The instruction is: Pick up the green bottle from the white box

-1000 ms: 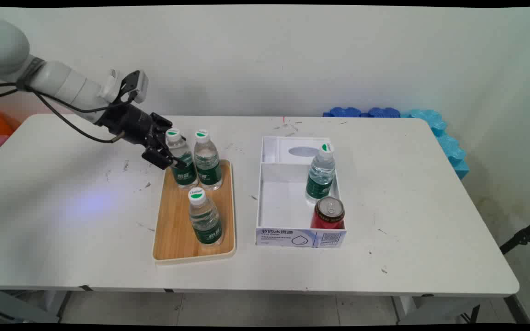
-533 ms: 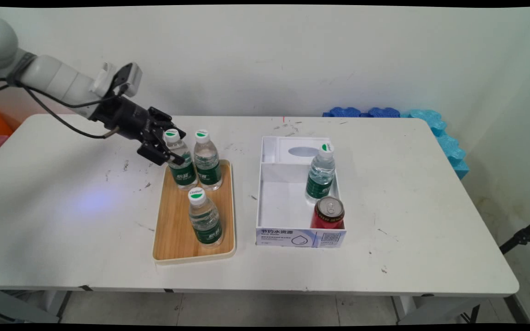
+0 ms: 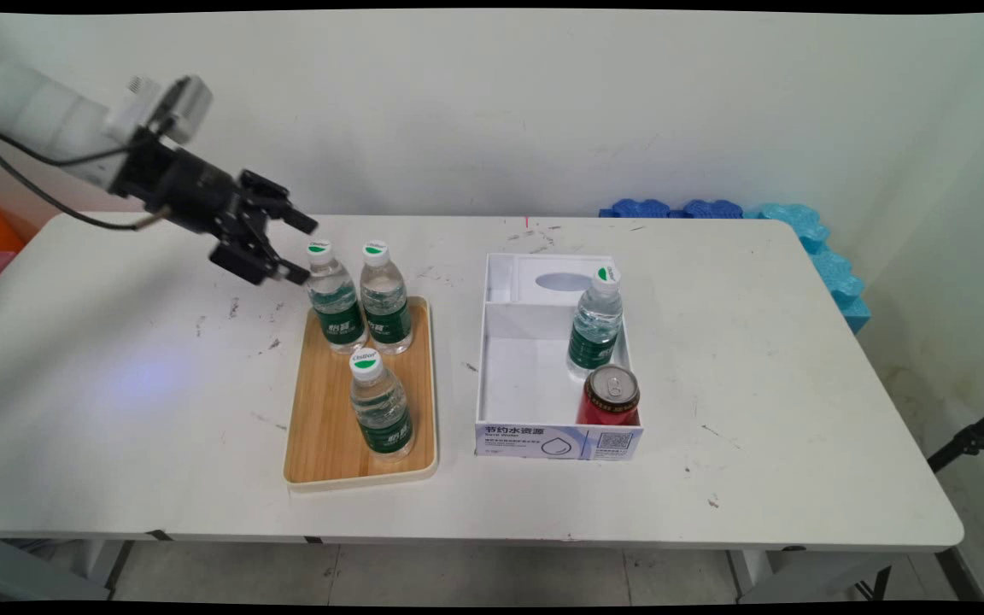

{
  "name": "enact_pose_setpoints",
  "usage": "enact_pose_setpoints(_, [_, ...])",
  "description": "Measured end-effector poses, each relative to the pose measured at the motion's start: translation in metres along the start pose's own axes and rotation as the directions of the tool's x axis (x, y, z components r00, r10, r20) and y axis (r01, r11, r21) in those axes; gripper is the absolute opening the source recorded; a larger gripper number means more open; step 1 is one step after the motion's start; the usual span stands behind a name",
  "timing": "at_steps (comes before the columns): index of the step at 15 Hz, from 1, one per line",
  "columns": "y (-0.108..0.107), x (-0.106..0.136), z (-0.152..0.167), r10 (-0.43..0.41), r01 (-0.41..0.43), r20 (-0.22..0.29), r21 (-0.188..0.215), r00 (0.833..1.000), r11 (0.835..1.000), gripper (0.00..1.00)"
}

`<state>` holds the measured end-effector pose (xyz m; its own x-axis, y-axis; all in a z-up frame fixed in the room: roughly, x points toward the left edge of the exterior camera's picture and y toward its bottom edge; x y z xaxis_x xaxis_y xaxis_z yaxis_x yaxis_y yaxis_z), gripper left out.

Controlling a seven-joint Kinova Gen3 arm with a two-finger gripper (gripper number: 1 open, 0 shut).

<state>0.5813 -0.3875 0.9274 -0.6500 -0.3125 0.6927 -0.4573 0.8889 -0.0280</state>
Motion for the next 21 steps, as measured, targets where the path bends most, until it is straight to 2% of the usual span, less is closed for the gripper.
enact_pose_setpoints(4, [0.001, 0.007, -0.036, 0.0, 0.0, 0.006, 0.022, 1.0, 1.0, 1.0])
enact_pose_setpoints(8, [0.007, 0.023, -0.083, 0.006, -0.007, 0.02, 0.046, 1.0, 0.999, 1.0])
enact_pose_setpoints(15, [0.024, 0.044, -0.133, -0.012, 0.011, 0.035, 0.047, 0.999, 0.999, 1.0])
enact_pose_setpoints(18, [0.031, 0.059, -0.146, -0.031, 0.03, 0.017, 0.049, 0.999, 0.998, 1.0])
enact_pose_setpoints(21, [0.039, 0.085, -0.151, -0.059, 0.06, -0.028, 0.048, 0.998, 0.997, 1.0])
